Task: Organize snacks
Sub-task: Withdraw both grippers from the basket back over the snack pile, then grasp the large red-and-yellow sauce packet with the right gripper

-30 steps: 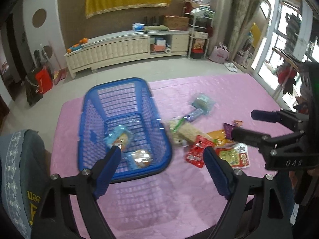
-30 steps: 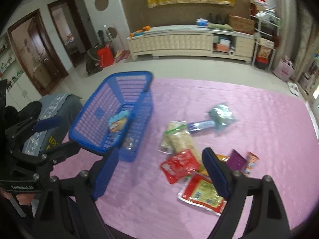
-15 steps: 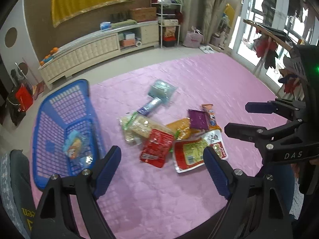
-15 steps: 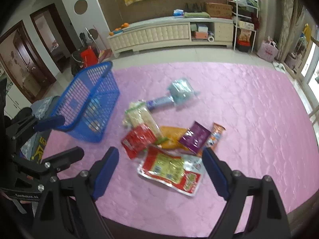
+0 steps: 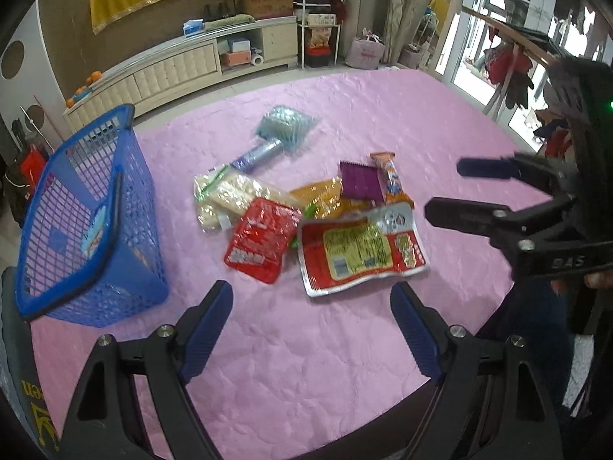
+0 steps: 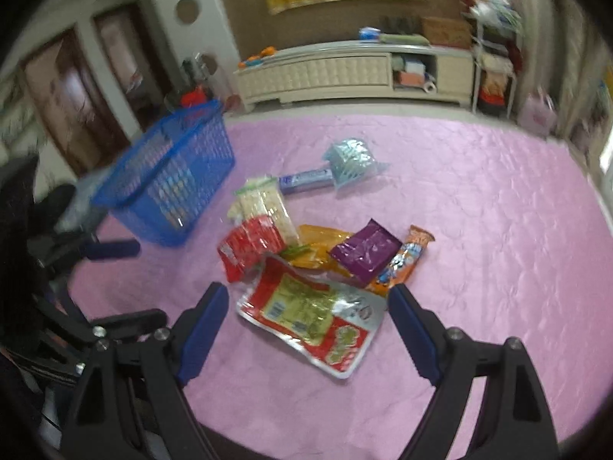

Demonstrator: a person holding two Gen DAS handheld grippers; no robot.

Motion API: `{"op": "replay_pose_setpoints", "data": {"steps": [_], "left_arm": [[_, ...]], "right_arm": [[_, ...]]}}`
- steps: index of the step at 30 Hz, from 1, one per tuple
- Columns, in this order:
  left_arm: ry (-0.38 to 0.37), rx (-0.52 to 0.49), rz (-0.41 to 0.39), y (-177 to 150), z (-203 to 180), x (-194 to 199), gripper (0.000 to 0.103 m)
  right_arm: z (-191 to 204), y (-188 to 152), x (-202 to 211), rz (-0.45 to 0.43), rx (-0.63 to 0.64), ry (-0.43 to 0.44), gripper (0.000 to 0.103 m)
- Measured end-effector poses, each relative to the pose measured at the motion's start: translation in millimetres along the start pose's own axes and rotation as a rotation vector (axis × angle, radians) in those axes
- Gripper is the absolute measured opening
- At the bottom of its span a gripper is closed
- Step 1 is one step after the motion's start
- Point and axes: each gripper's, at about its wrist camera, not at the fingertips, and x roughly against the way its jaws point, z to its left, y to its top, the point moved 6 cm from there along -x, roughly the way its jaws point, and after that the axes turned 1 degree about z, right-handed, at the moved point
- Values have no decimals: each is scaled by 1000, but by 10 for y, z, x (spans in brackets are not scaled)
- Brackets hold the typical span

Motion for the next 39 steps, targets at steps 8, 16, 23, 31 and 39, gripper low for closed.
{"op": "replay_pose_setpoints", "data": {"steps": [8,16,23,31,39], "left_arm": [[-11,34,72,-235,-53,-236,83],[-27,70,121,-413,-63,-440,83],[-32,84,150,-443,7,-593,83],[-46,123,179,-461,99,-778,83],[-64,147,178,-420,146,-838,83]], "right_arm": [[210,-222,-344,135,330,-22,88],[322,-420,-653,215,622,-71,88],[308,-423,-931,262,692,-32,88],[339,-389,-1064,283,801,-20,88],[222,-315,-1168,396,664,133,83]]}}
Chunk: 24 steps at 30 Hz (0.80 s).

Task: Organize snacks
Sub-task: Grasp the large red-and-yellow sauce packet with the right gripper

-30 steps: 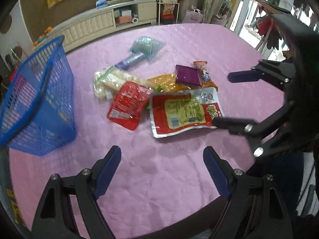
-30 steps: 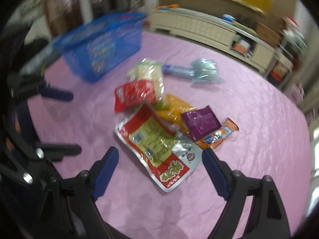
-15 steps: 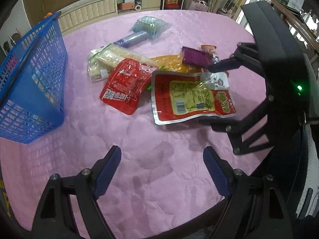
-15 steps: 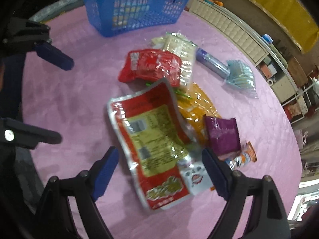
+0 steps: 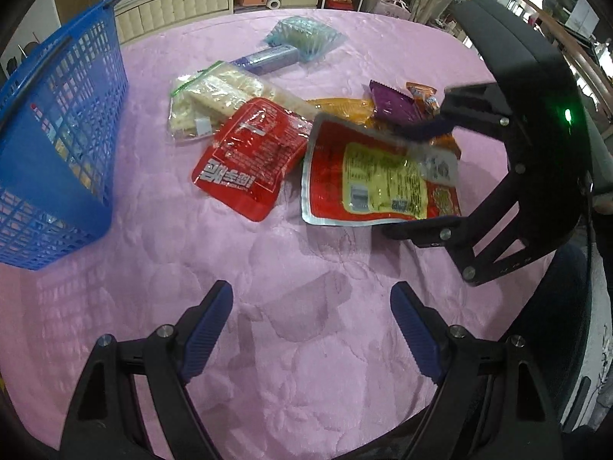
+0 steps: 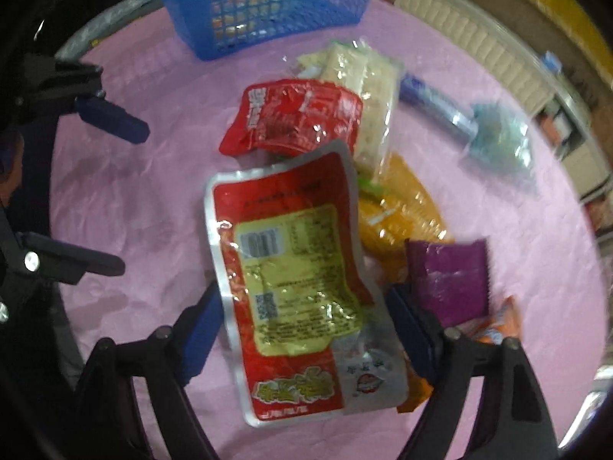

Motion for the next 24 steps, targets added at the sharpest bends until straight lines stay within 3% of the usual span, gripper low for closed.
{"op": "replay_pose_setpoints", "data": {"steps": [4,8,19,21,22,24], "left_arm": [[-4,4,0,11,14,-13,83],[-15,14,0,25,24,-40,83],[-31,42,-7,-30,88,-33,83],[-25,41,-8,-36,98,-40,83],[-24,40,-9,-42,102,-34,83],[-26,39,-14,-52,108,-20,83]], "right_arm": [[100,-4,70,-16,60,-21,64],[59,-4,58,-1,2,23,63],[23,214,-23,49,39,48,64],[43,190,-12,44,31,43,62],[48,181,7,26,19,36,53],[50,139,36,-10,-35,12,48]]}}
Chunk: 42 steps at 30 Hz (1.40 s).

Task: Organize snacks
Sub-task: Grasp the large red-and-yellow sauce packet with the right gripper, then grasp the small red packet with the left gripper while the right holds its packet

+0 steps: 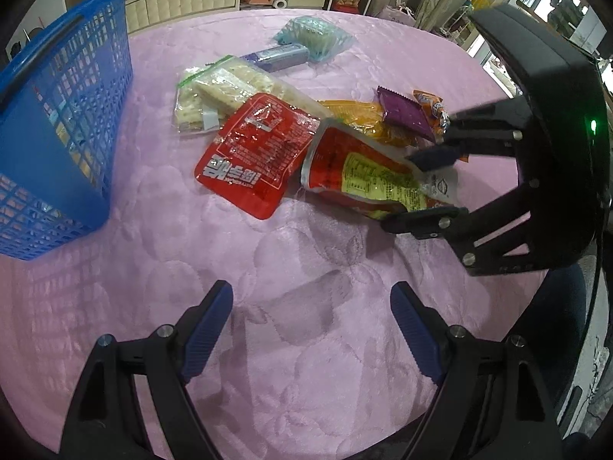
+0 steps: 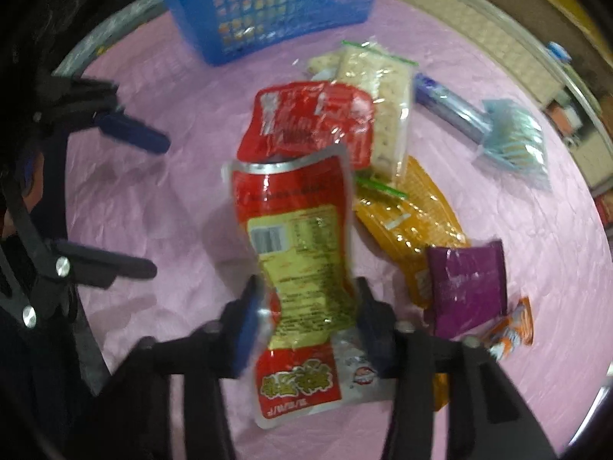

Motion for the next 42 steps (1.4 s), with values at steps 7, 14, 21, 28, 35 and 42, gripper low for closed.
{"op": "replay_pose_setpoints", "data": {"steps": [7,14,21,28,35,42], "left_arm": [[15,-2,-12,-22,28,86,83],[-8,26,-61,-46,86,285,83],[-28,12,-95,55,107,425,83],[4,-72,-112,202,67,427,83],[60,-171,-104,441,42,258,83],[160,-312,-53,602,-7,-72,83]], "right_arm": [[56,75,-90,125,-9,2,48],[120,3,-47,-28,-109,-34,43],[288,-309,119,-137,-307,15,43],[222,-498,247,-174,-440,-13,41],[-5,-480,374,-187,-552,-59,41],[-91,-566,328,-188,-642,-68,41]]}}
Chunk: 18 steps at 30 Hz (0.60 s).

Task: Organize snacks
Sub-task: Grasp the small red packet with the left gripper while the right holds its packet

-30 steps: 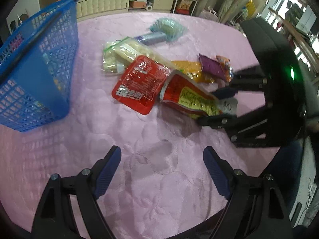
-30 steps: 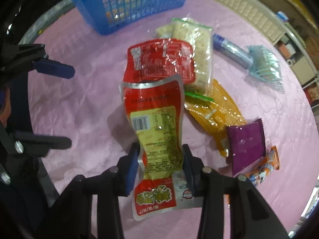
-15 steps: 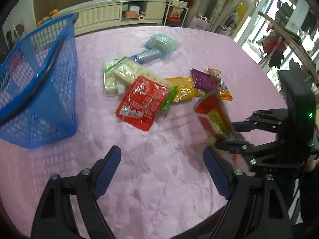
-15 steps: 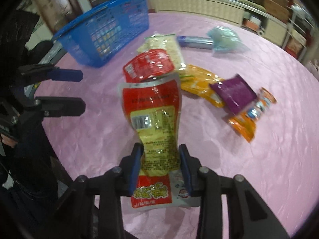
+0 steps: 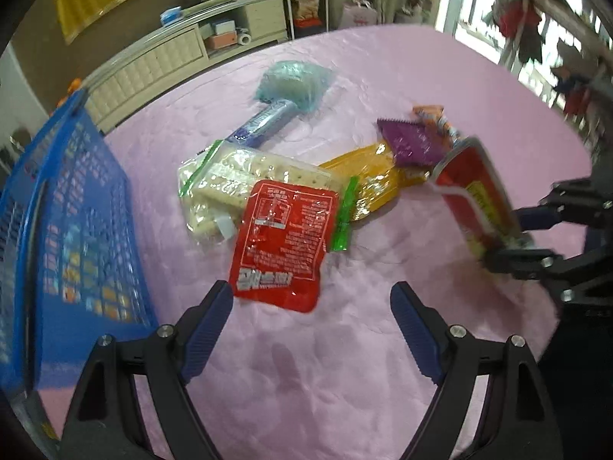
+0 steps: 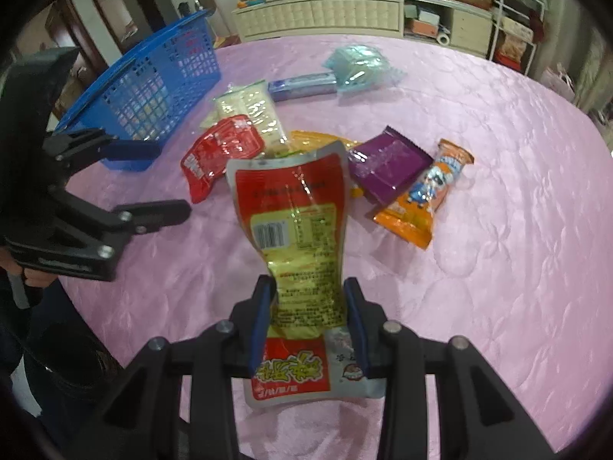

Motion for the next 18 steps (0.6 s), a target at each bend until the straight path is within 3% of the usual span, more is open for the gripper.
{"op": "replay_pose_setpoints", "data": {"steps": [5,13,18], "left_arm": [[49,-32,46,77,76,-209,83],[6,-8,100,182,267,-507,83],[-78,41,107,256,341,-563,64]], "right_arm": [[-37,-13,-97,1,-43,-10,42],[-71,43,-165,14,-55,-2,42],[-98,76,-194,19,-72,5,43]]}}
